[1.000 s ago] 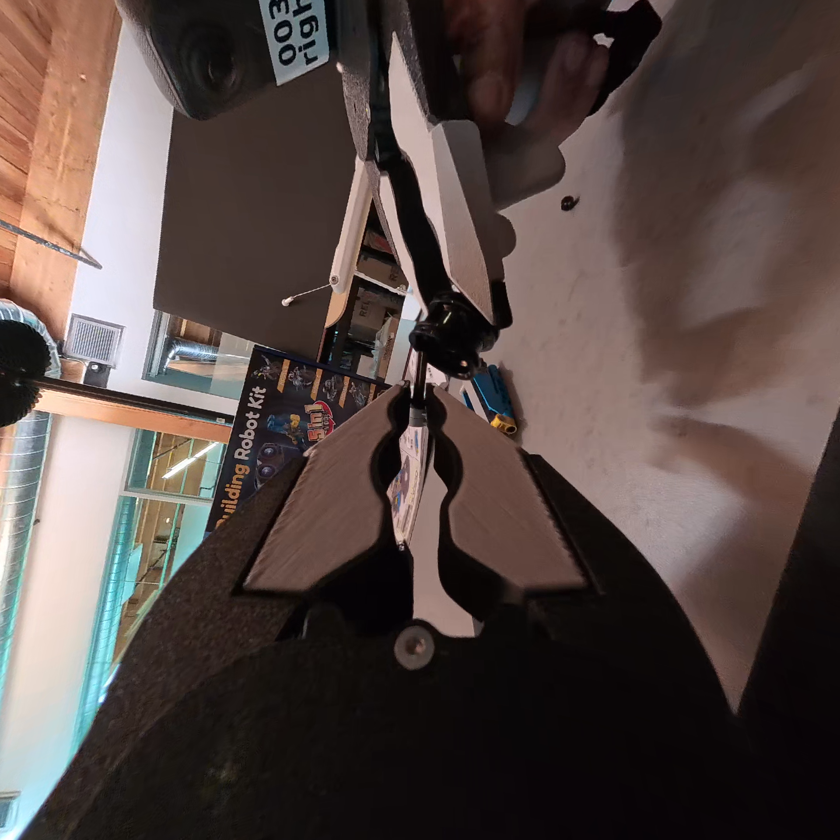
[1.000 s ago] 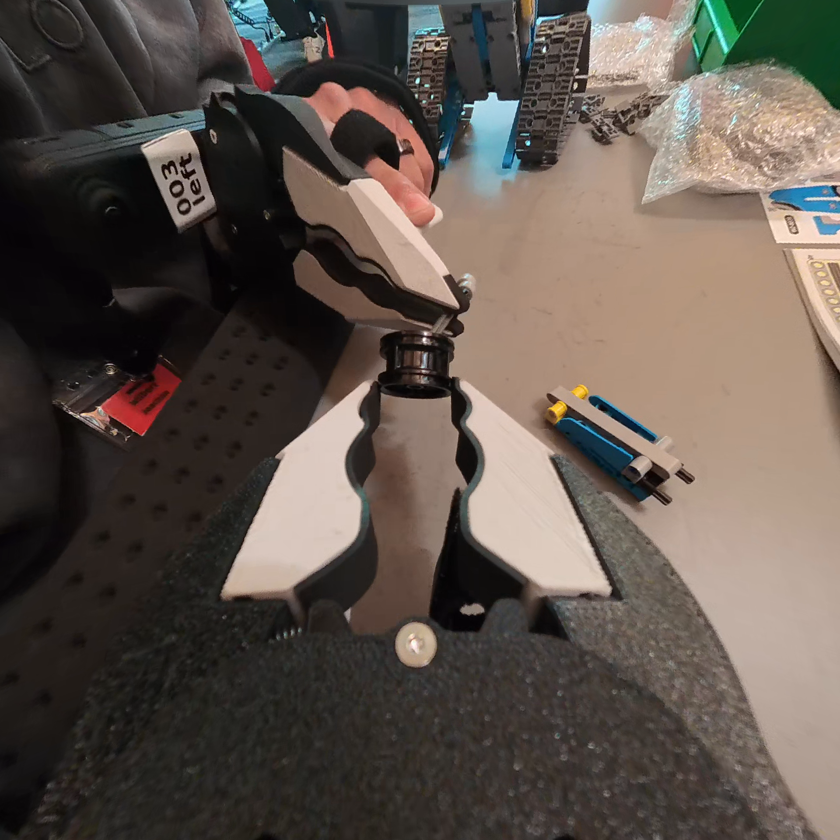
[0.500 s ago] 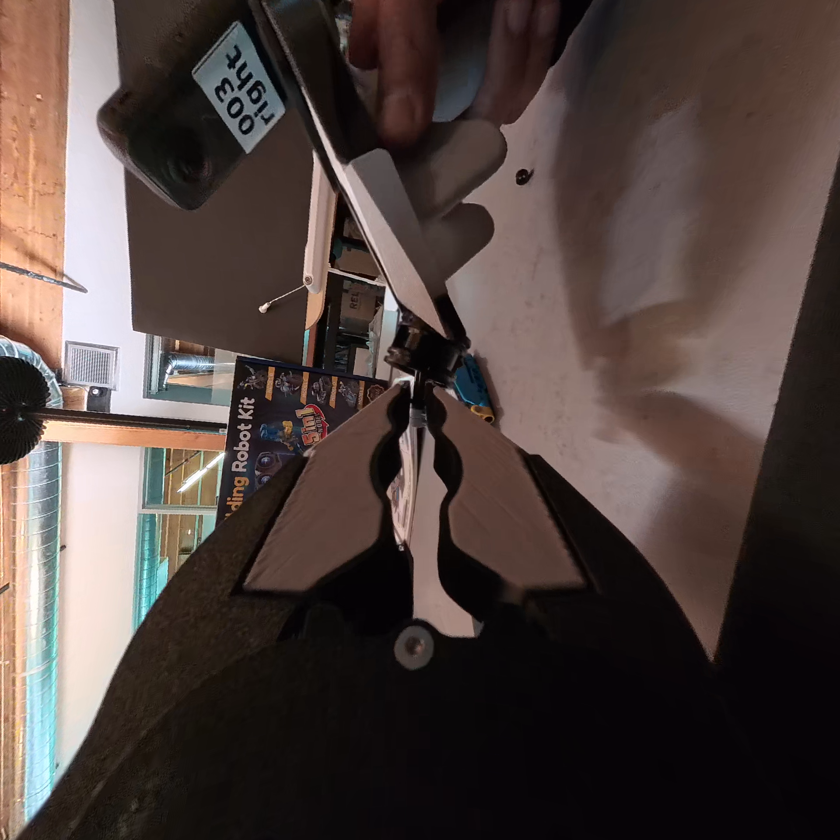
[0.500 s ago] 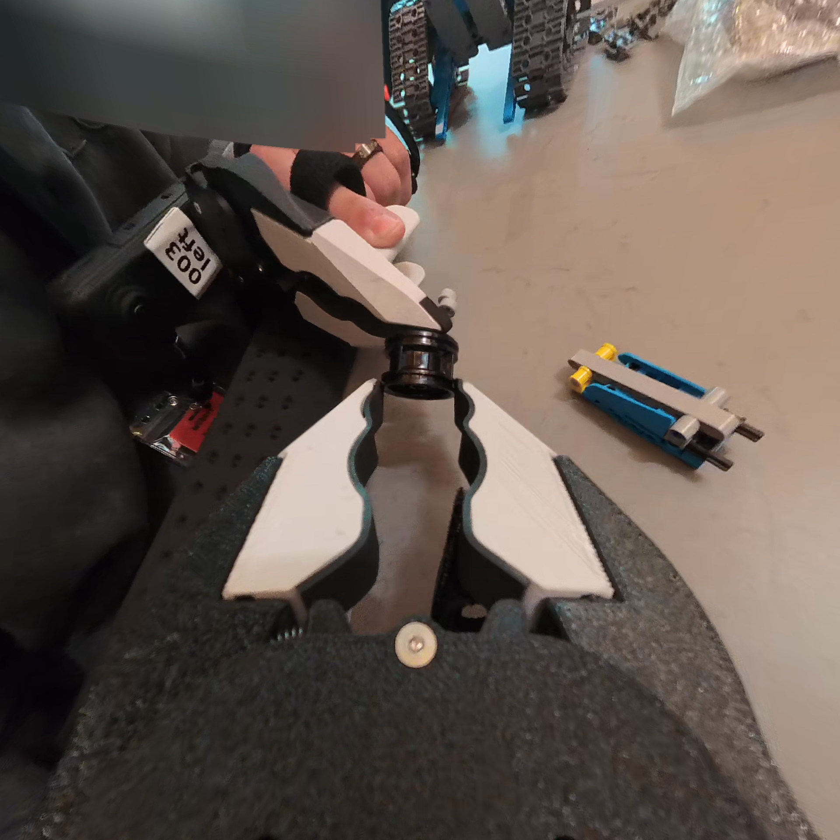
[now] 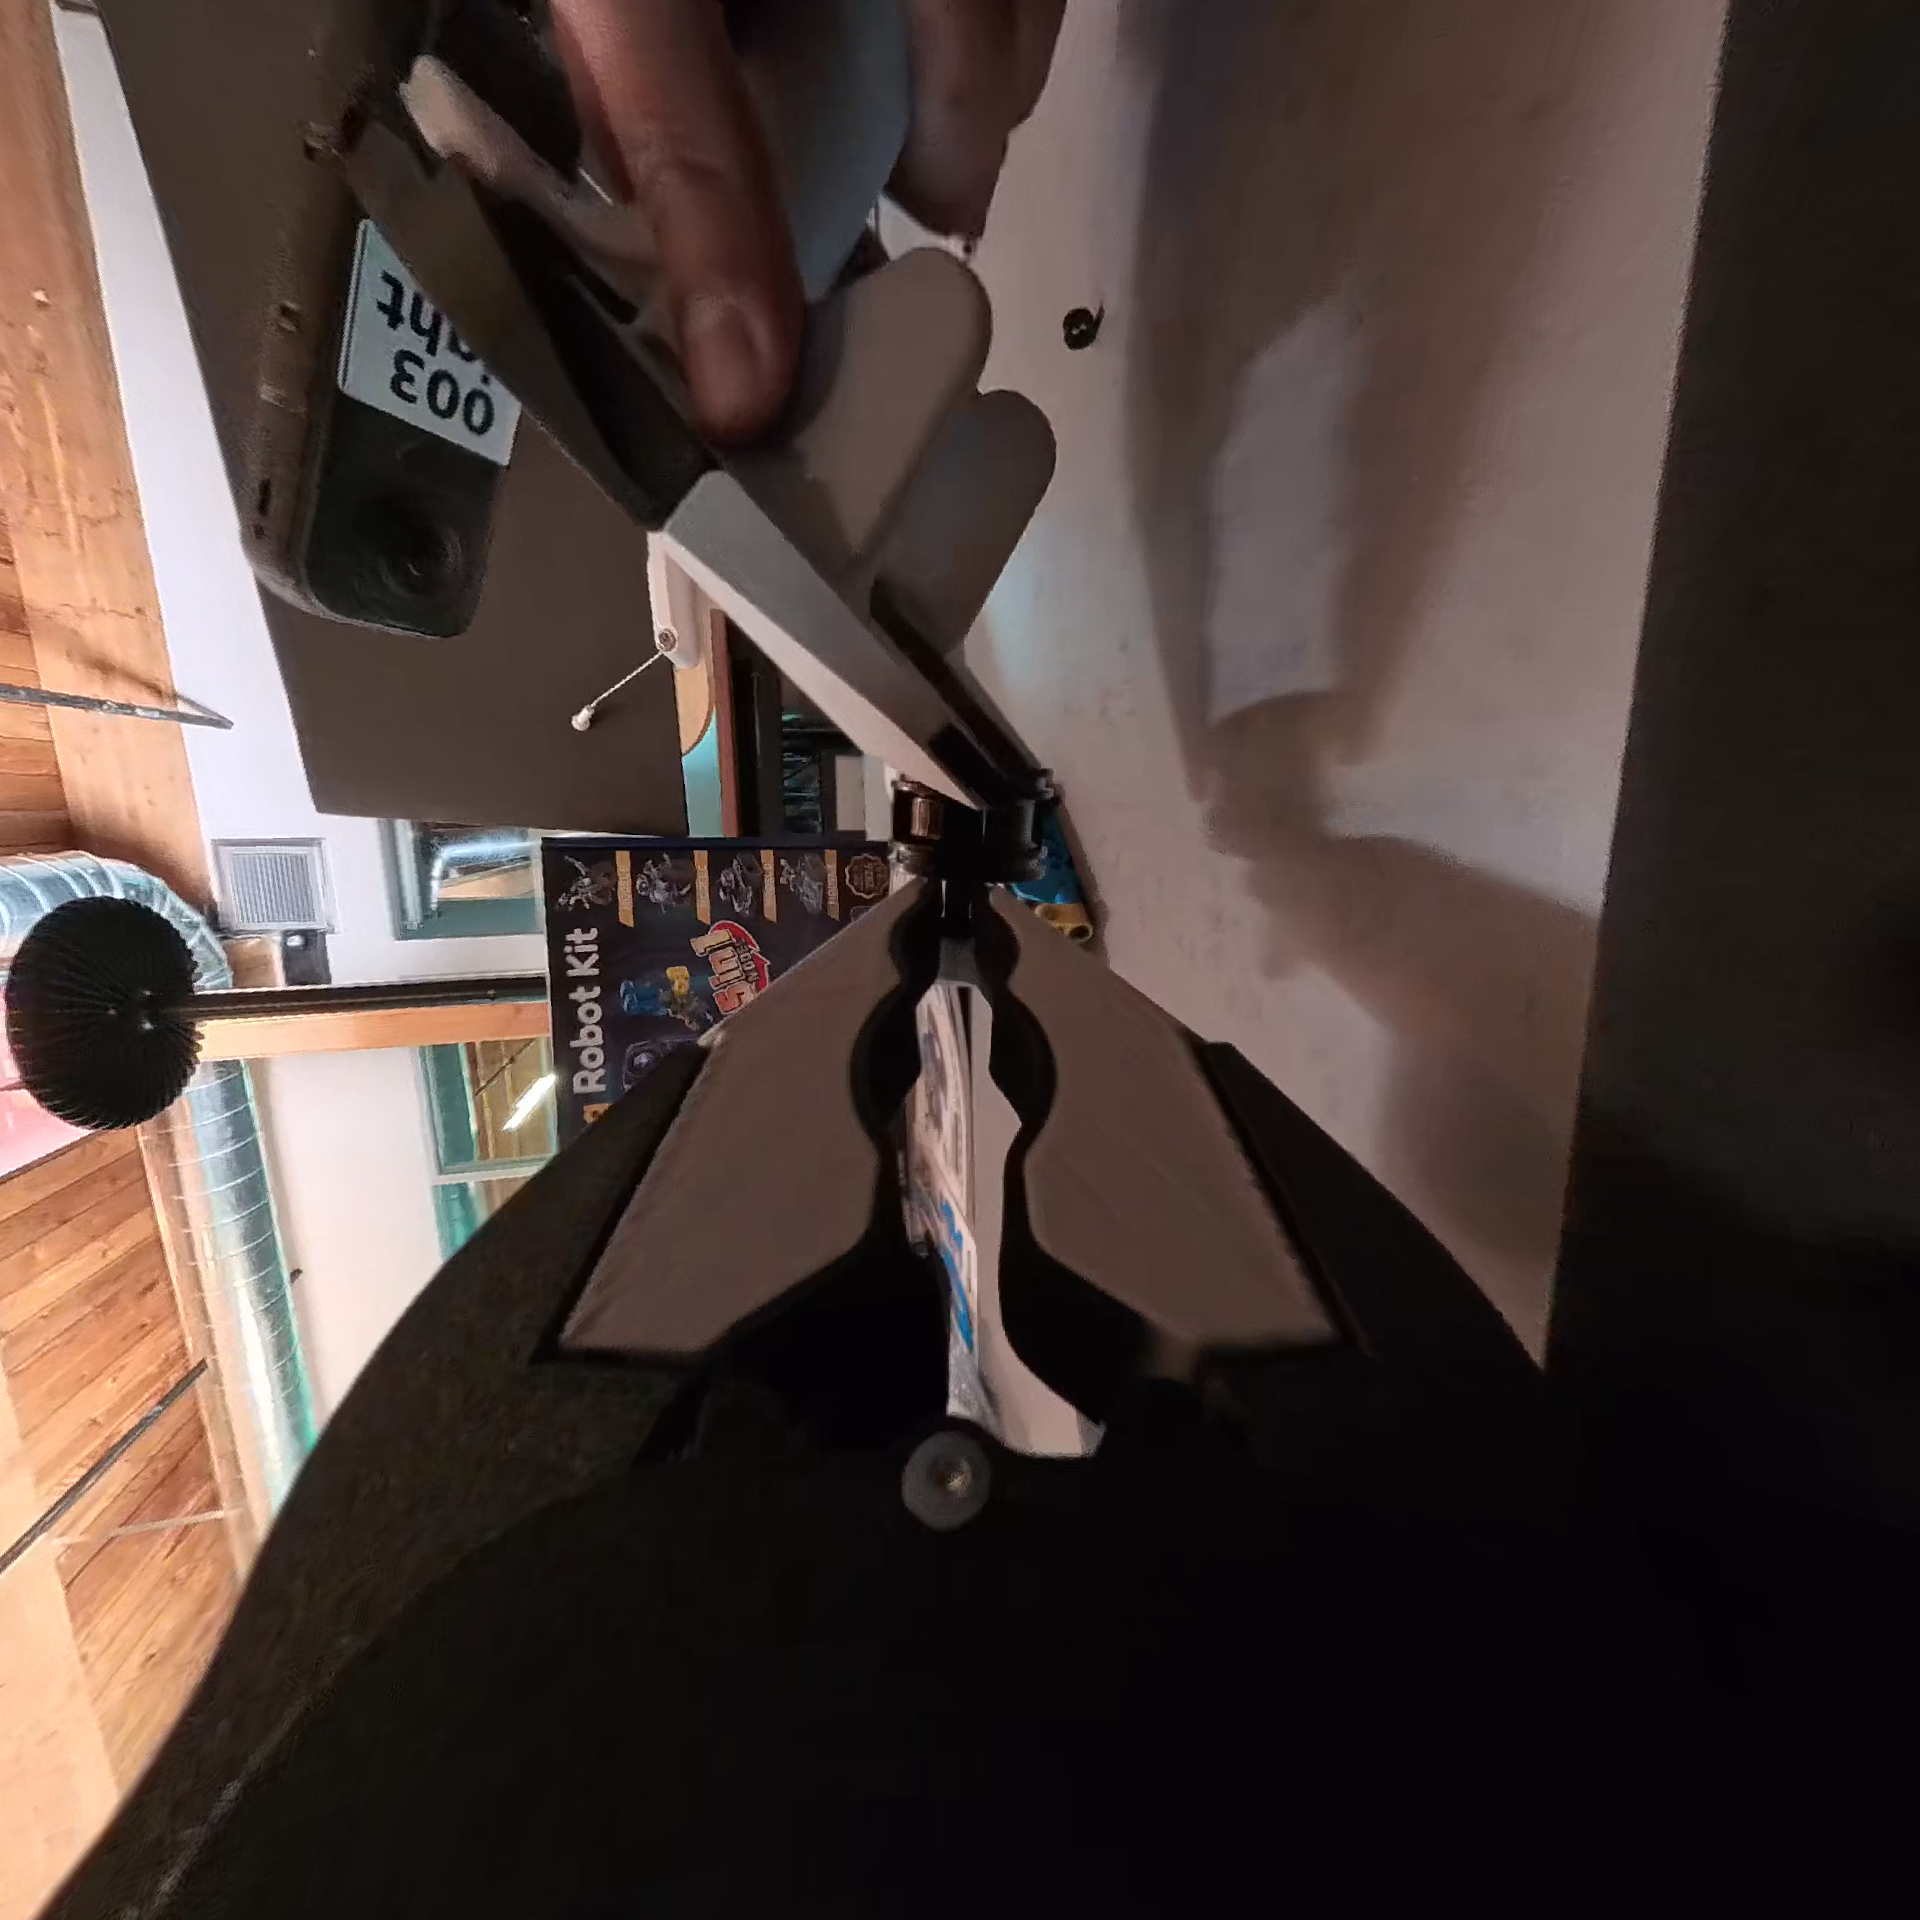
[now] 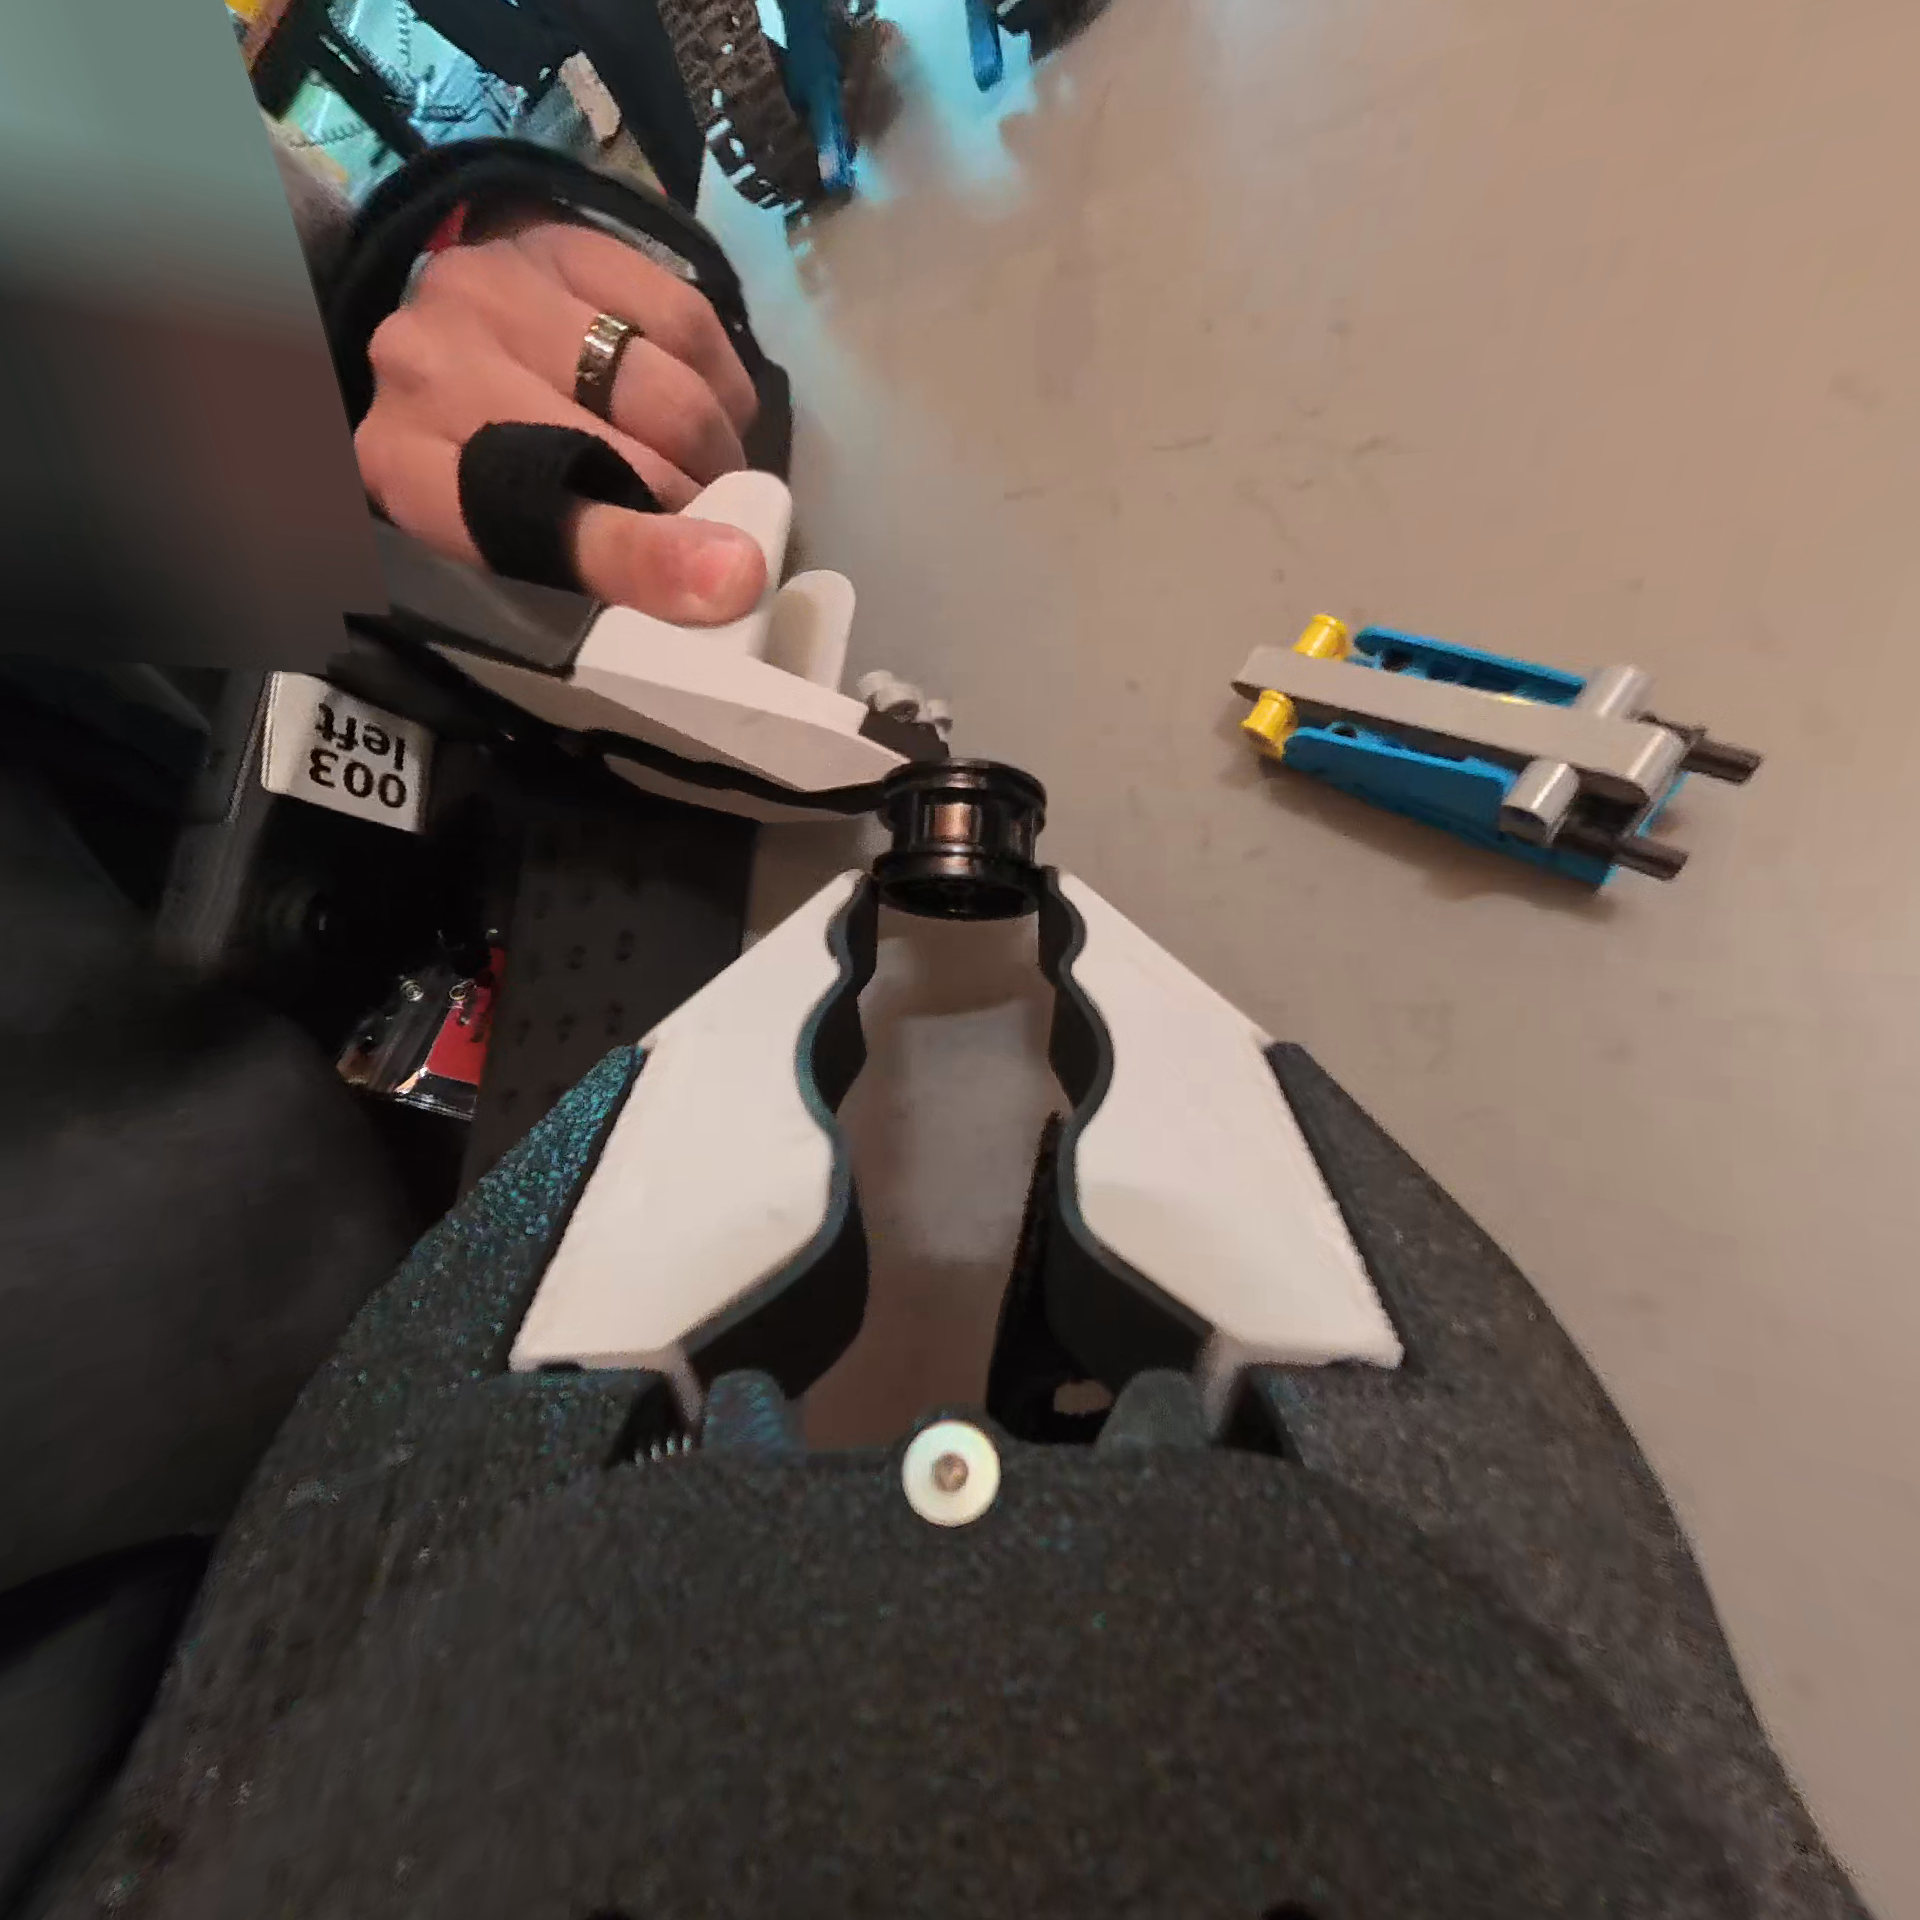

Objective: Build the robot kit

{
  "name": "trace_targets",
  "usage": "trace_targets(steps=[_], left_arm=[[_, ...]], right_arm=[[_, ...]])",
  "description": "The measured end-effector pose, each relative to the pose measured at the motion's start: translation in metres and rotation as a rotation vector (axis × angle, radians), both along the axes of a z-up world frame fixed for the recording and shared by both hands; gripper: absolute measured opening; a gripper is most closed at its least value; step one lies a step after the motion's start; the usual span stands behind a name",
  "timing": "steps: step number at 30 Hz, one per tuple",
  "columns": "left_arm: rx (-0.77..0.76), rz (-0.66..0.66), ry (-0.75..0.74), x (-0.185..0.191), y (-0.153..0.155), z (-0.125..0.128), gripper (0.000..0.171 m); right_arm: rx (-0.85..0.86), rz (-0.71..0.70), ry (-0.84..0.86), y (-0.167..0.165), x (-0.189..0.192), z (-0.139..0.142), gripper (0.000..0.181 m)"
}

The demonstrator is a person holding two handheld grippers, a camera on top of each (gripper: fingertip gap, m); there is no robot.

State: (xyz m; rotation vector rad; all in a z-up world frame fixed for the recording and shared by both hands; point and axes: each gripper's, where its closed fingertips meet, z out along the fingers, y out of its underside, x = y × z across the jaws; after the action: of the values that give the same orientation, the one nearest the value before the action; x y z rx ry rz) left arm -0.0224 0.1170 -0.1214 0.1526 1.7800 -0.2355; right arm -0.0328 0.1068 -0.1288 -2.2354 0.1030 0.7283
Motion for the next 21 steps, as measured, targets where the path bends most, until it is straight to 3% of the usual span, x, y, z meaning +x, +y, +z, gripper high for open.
trace_targets(steps=[3, 10, 21], left_arm=[[-0.038, 0.02, 0.027, 0.0032, 0.002, -0.0004, 0.003], [-0.075, -0.016, 0.078, 0.0004, -0.0006, -0.0052, 0.002], [-0.131, 0.027, 0.108, 0.0025, 0.0038, -0.0036, 0.002]], right_arm=[[0.016, -0.009, 0.018, 0.0011, -0.0001, 0.0048, 0.031], [0.028, 0.093, -0.156, -0.0015, -0.0074, -0.0027, 0.031], [0.069, 0.063, -0.158, 0.004, -0.0027, 0.0022, 0.031]])
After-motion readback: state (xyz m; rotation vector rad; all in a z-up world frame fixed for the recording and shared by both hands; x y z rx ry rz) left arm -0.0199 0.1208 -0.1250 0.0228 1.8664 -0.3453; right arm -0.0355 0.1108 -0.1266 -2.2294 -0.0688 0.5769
